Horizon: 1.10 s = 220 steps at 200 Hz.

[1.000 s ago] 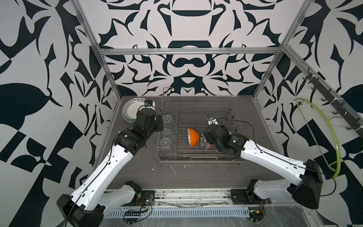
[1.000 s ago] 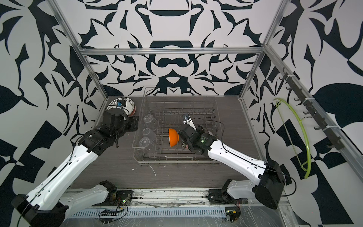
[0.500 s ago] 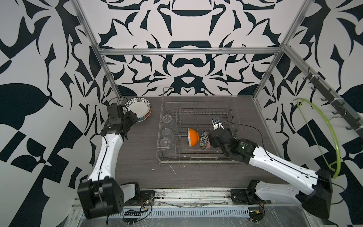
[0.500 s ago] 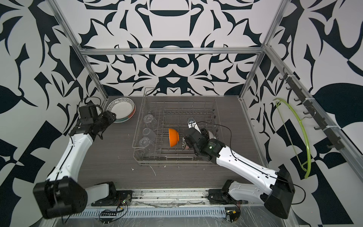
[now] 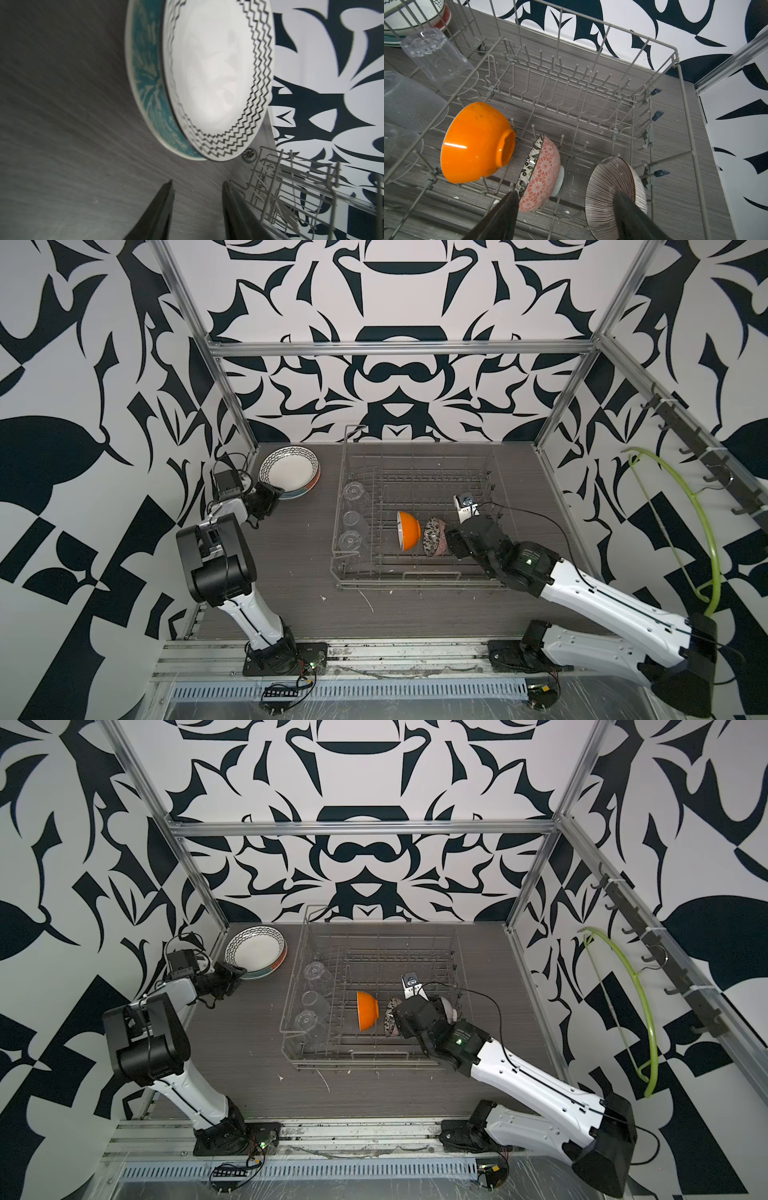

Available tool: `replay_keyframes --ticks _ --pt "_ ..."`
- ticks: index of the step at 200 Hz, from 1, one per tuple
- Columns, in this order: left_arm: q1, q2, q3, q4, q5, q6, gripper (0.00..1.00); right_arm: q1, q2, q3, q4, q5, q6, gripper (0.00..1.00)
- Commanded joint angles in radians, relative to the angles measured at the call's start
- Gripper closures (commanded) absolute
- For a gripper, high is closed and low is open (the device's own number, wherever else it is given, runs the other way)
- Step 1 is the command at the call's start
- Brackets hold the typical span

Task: Load bowls into a dish rack
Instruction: Pick up the distractor from the corner of the board.

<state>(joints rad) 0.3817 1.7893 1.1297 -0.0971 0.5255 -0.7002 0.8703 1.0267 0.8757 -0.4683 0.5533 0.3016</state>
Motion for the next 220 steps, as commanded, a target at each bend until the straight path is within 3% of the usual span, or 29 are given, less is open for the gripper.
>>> replay_keyframes --ticks 1,136,220 --pt "0.017 0.024 0.037 0.043 0.043 -0.003 0.57 0.003 -0.013 -0.007 0.034 0.006 0.009 0.23" --pt "0.019 0.135 0.143 -0.017 -0.007 0.024 0.58 0.003 0.026 0.013 0.029 0.017 -0.002 0.22" --pt "0.017 0.155 0.135 -0.020 -0.034 0.049 0.59 0.003 0.019 0.003 0.038 0.022 0.000 0.22"
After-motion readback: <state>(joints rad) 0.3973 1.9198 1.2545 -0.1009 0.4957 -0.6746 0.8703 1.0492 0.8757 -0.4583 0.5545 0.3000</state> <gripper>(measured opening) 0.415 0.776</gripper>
